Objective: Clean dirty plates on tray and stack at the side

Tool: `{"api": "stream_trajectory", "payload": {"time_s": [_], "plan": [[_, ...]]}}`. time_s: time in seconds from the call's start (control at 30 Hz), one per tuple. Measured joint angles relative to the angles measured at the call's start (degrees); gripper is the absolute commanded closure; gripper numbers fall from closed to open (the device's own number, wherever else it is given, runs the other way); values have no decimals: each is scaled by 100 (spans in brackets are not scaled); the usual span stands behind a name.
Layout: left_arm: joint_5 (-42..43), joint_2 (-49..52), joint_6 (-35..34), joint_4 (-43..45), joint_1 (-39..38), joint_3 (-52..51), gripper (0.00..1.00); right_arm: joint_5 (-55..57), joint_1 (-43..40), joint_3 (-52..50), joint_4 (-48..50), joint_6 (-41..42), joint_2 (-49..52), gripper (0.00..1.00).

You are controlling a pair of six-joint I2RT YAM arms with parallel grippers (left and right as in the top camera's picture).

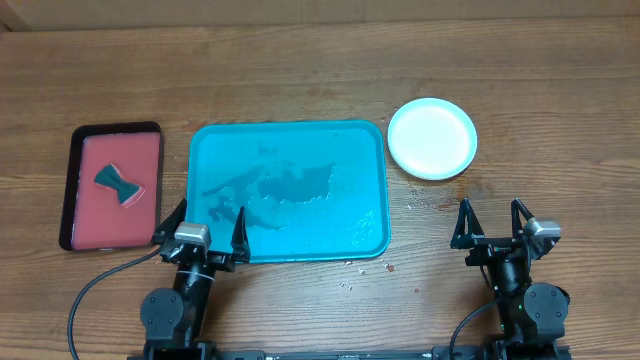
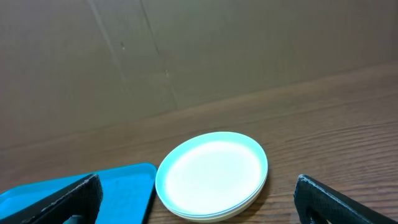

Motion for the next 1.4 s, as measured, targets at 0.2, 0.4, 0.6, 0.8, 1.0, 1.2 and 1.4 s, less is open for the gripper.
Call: {"api": "stream_trajectory", "payload": {"time_s": [0.2, 0.4, 0.6, 0.8, 1.0, 1.2, 1.4], "plan": [[-105, -494, 2, -791, 107, -20, 0, -2, -2, 0, 4, -2, 0, 0], [-149, -533, 2, -809, 111, -20, 0, 0, -2, 0, -2, -2, 0, 0], [-155, -538, 2, -811, 111, -20, 0, -2, -2, 0, -4, -2, 0, 0], [-170, -538, 2, -811, 111, -20, 0, 0, -2, 0, -2, -2, 0, 0], [-170, -538, 2, -813, 111, -20, 0, -2, -2, 0, -4, 0, 0, 0], [-170, -538, 2, -813, 111, -20, 0, -2, -2, 0, -4, 0, 0, 0], [-170, -538, 2, -813, 111, -20, 0, -2, -2, 0, -2, -2, 0, 0]]}}
